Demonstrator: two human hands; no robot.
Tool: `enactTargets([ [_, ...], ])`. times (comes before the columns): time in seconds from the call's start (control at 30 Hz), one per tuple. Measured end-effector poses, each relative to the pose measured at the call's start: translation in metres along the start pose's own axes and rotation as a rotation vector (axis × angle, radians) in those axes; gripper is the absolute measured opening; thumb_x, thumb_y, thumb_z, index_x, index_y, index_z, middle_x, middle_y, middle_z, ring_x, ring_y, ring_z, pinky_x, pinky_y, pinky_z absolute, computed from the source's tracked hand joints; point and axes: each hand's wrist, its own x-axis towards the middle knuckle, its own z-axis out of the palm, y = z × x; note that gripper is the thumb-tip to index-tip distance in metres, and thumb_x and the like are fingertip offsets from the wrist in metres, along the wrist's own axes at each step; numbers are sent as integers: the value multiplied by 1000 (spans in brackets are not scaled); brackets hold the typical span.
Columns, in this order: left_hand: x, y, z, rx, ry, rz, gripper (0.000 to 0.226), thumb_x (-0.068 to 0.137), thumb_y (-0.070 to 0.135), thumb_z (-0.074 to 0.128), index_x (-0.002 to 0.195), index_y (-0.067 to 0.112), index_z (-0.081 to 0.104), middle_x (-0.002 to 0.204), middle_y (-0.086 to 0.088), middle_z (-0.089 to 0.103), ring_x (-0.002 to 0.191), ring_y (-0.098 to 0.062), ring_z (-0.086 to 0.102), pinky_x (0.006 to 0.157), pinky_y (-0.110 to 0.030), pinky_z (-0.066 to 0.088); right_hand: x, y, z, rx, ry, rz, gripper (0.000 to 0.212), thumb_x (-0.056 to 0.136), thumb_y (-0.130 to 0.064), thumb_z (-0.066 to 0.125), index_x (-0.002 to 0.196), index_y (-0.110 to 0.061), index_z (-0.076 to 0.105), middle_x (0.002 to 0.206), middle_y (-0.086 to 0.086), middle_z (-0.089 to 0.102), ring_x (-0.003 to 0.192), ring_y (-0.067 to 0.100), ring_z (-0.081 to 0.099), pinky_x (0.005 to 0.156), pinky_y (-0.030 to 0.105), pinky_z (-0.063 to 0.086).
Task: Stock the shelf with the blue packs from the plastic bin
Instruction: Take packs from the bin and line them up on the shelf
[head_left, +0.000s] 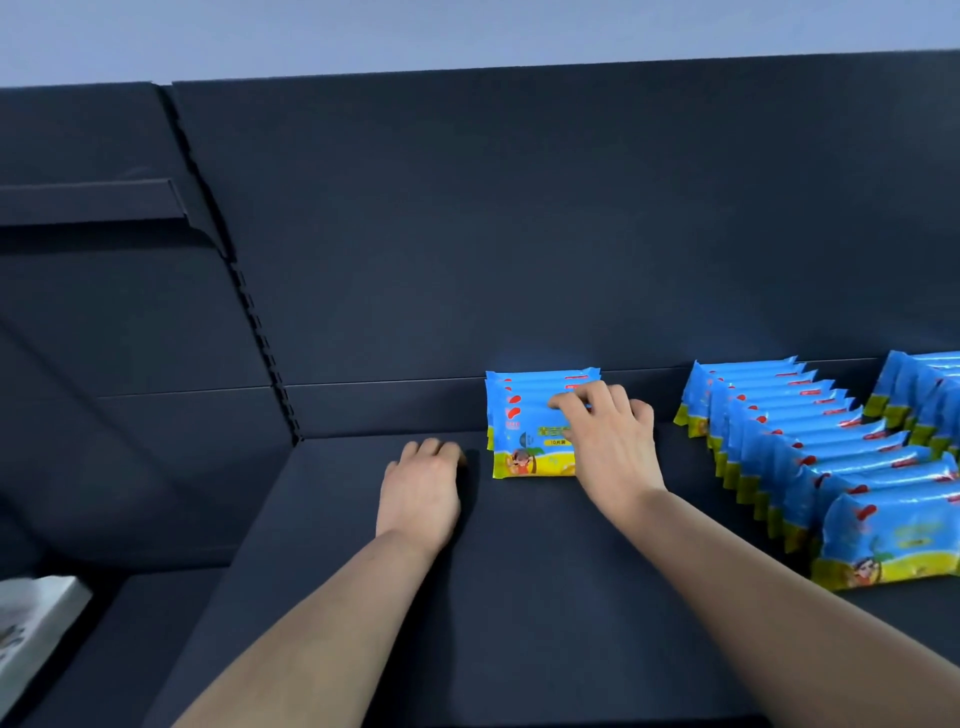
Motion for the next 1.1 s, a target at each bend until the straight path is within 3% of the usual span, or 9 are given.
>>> enactTargets([
  [0.27,-3,2,-11,24,-15,16,44,83,0,43,118,24,54,119,4,54,113,-19,45,84,-29,40,-23,-4,-16,6,53,-36,55,61,-3,79,108,-23,61,108,-1,57,94,24,54,76,40,45],
  [0.47,-36,-2,-40,131,-19,32,49,83,-2,46,125,23,51,125,4,52,118,-19,41,87,-28,39,-49,-17,-39,-8,-262,-127,40,89,-13,54,126,-26,47,119,-5,51,110,20,45,86,35,36],
  [0.57,-69,-4,-54,160,-1,6,47,84,-2,45,125,22,51,124,3,53,117,-19,42,88,-29,39,-67,-33,-57,64,-289,-172,42,91,-13,50,131,-26,43,124,-4,49,114,20,43,89,35,35],
  [0.77,-170,-4,-84,143,34,-193,40,85,2,48,120,20,53,121,1,55,115,-22,44,85,-32,40,-122,-77,-96,323,-199,-350,33,93,-13,49,123,-25,52,120,-3,53,112,22,45,86,39,36],
  [0.93,-283,-17,-98,180,39,-395,44,82,3,48,122,21,51,122,1,51,117,-24,43,84,-35,40,-186,-121,-113,403,-126,-536,38,71,-7,73,101,-28,62,91,-7,60,86,21,55,65,32,40],
  [1.0,-329,-27,-100,194,-37,-466,47,82,2,48,124,22,50,124,1,50,119,-23,41,87,-35,41,-212,-140,-116,447,-186,-582,38,71,-7,73,101,-29,63,92,-7,60,88,20,56,67,32,42],
  [1.1,-399,-48,-103,223,-154,-609,46,84,1,46,125,24,51,129,2,50,124,-22,41,91,-35,40,-251,-167,-116,464,-305,-682,29,86,-15,60,110,-30,59,107,-7,59,104,21,52,81,37,42],
])
